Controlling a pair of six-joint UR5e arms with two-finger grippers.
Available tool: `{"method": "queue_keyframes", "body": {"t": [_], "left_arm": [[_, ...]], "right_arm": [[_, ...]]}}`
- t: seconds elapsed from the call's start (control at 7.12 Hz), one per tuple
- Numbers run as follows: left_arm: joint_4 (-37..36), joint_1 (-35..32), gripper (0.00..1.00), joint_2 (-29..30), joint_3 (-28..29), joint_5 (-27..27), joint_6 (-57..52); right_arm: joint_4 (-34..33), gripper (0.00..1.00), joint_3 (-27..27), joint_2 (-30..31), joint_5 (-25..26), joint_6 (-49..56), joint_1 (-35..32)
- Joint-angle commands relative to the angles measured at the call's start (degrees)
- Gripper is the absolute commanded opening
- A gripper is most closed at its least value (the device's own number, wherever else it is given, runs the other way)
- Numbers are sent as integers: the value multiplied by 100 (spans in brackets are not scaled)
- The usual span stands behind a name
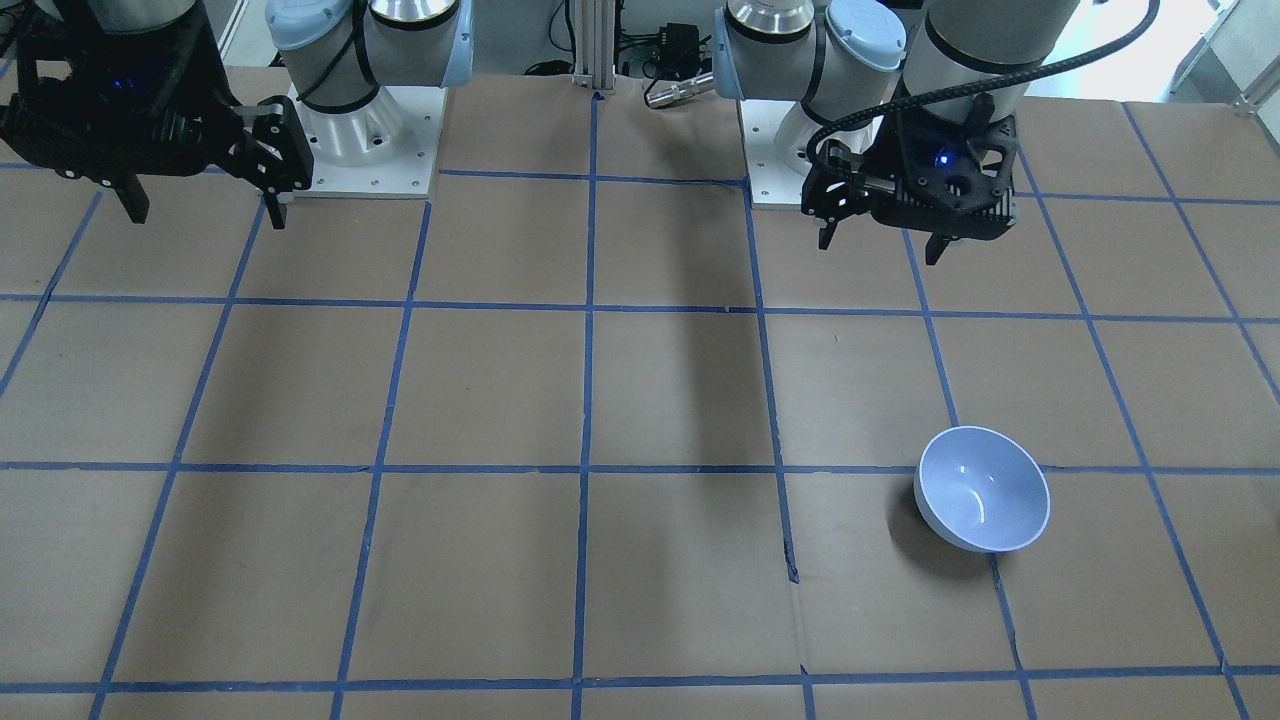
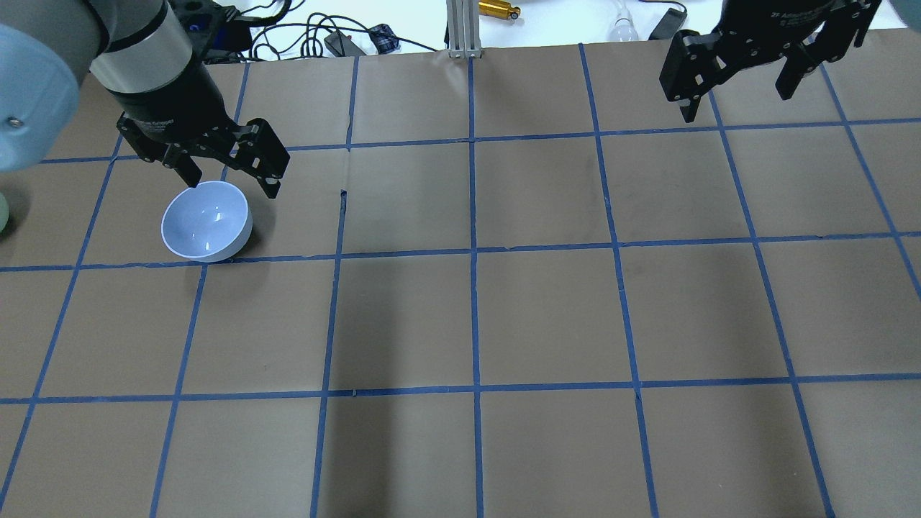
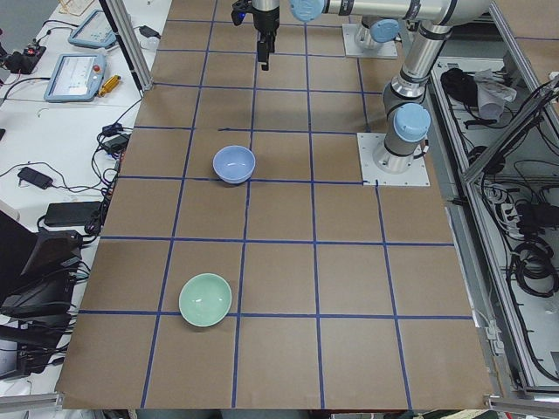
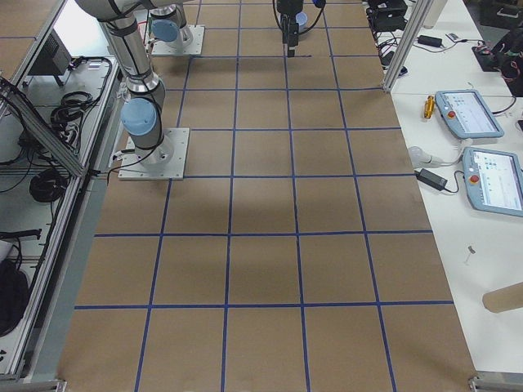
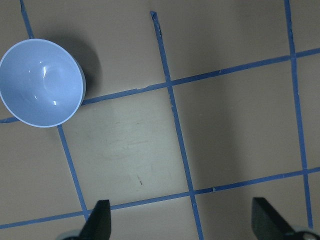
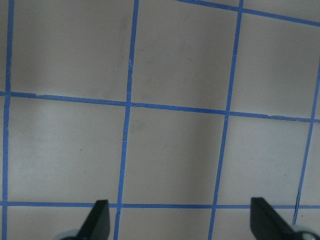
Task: Stack green bowl on blue bowl
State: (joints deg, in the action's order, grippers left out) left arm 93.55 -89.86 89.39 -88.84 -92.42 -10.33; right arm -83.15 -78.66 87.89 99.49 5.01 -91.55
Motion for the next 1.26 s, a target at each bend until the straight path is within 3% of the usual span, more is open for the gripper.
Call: {"method": "queue_keyframes", "body": {"t": [0.0, 1.12], "left_arm": [[22, 47, 100, -27, -37, -4, -4], [-47, 47, 100, 34, -46, 4, -3]], "right_arm": [[0, 100, 0, 0, 0, 0, -3], [0, 100, 0, 0, 0, 0, 6]]}}
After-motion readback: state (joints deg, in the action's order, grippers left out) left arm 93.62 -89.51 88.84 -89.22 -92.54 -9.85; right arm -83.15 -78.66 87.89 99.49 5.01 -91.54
